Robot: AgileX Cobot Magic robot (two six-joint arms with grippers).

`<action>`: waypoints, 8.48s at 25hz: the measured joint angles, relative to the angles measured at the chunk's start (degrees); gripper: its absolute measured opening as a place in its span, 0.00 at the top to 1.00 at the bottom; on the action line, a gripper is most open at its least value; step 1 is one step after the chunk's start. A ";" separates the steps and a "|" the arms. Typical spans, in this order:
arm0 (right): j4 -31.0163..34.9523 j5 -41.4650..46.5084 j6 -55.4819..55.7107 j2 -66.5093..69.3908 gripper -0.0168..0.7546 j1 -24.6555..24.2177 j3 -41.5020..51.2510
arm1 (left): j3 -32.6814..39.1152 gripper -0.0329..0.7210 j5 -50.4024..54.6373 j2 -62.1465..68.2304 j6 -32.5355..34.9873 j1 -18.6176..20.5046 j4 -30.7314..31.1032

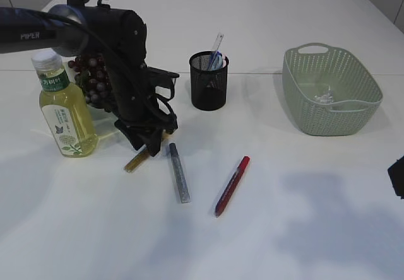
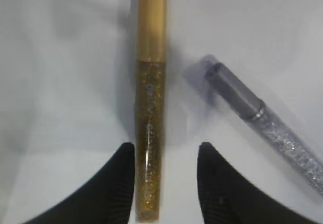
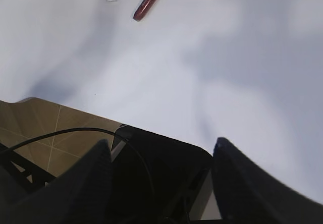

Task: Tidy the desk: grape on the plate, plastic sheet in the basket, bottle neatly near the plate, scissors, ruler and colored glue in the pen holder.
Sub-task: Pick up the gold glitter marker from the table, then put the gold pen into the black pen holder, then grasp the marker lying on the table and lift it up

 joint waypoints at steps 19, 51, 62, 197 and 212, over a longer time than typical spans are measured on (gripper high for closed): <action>-0.08 0.00 0.00 0.00 0.34 0.00 0.00 | 0.00 0.57 0.00 1.83 -0.08 0.00 0.34; -0.08 0.00 0.00 0.00 0.34 0.00 0.00 | -0.32 0.87 2.06 1.09 -0.75 0.00 2.81; -0.08 0.25 0.00 0.00 0.34 0.00 0.00 | 0.23 0.87 2.53 -3.91 -1.82 0.00 -0.39; -15.72 -6.82 0.58 0.00 0.34 0.00 0.00 | 10.19 0.66 -7.44 -19.91 -30.69 -4.78 1.18; -11.66 -0.14 0.69 0.00 0.34 0.00 0.00 | 10.19 0.59 -5.52 -9.82 -45.86 -9.44 -2.30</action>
